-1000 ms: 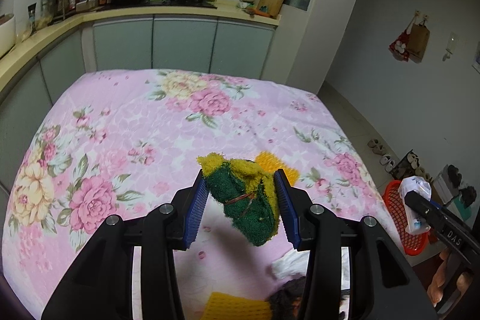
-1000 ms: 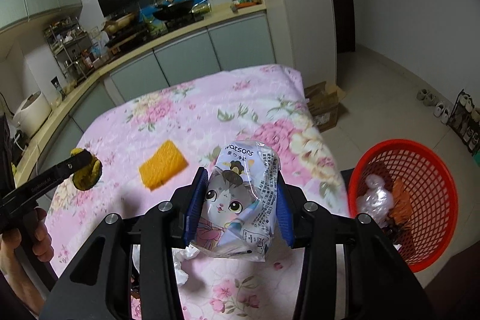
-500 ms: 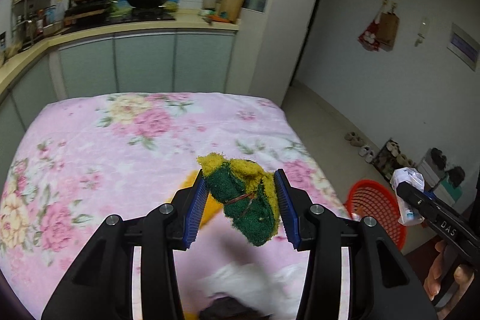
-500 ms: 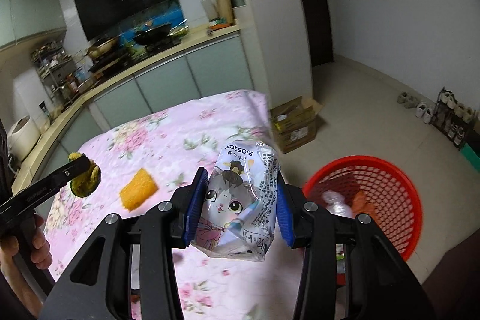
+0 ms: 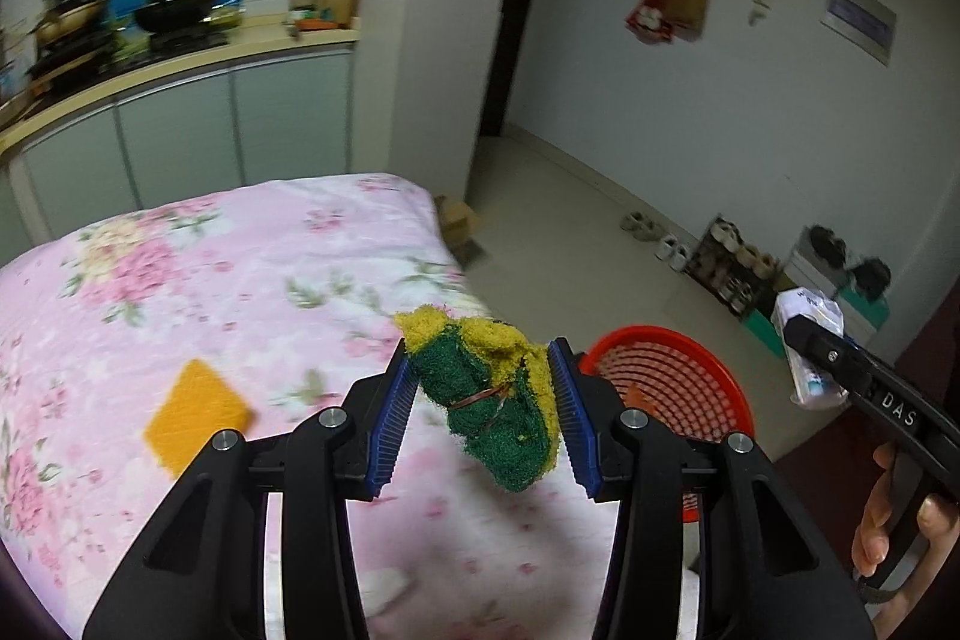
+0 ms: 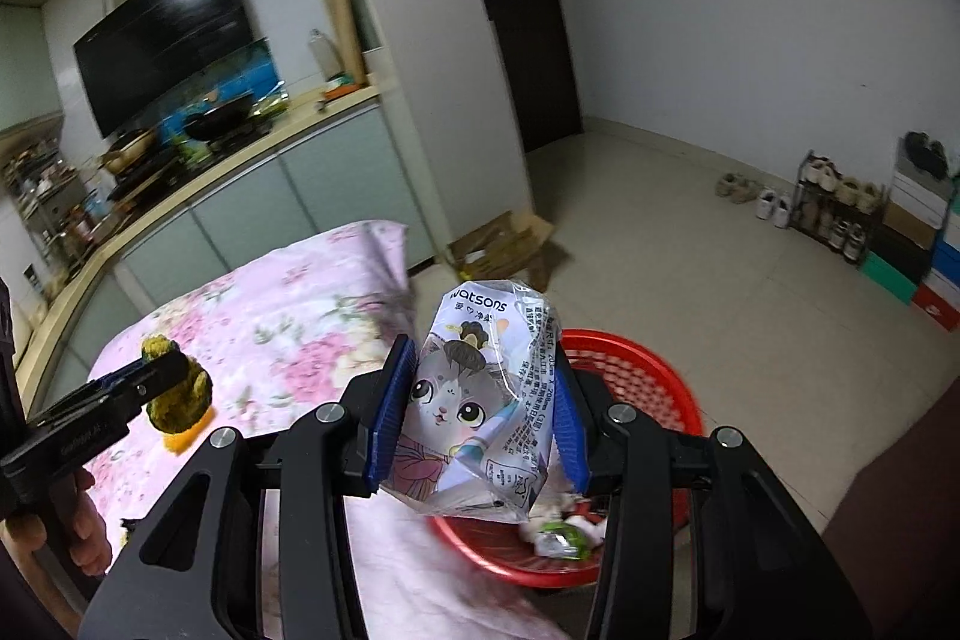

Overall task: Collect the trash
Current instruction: 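Carry the sponge and cat-print bag over the red basket, then open both tools to drop the sponge and bag into the basket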

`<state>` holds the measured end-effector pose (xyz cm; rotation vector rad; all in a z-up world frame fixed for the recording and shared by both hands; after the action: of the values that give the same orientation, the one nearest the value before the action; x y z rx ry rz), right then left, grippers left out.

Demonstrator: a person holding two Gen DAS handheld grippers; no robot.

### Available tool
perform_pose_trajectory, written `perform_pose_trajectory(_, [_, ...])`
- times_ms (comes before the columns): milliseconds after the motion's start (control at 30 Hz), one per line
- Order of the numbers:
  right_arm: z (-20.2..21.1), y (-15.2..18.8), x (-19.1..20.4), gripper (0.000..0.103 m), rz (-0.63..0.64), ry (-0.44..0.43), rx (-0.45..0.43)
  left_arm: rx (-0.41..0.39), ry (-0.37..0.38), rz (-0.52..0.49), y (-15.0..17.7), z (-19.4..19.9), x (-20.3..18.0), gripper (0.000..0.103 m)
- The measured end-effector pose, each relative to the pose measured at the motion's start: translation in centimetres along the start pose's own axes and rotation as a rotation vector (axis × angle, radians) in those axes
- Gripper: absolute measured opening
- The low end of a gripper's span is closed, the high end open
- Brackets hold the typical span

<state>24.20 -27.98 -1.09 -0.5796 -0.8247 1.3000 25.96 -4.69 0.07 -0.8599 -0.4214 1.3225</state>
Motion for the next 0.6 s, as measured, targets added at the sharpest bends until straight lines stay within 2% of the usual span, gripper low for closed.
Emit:
perform_pose_trajectory(400, [-0.5,0.2,-4.3,0.042,-0.045,0.071,0.012,0.071,0.094,-0.086,1.0,-5.0,-7.8,0.043])
perform_pose_trajectory(600, [-1.7,0.3,-5.9,0.042,-0.07,0.087,0.038,0.137,0.123,-0.103,2.3,-8.3,-10.0,0.043])
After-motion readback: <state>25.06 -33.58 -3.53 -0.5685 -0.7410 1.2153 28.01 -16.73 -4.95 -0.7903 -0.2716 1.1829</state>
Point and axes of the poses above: each gripper's, at about its wrist camera, not at the fingertips, and z roughly against the way its jaws point, x to its left, y to its underside, the point moved 1 cm from there along -z, roughly the way its jaws point, and after that the axes turned 2 degrees about y, right-handed, at the moved point
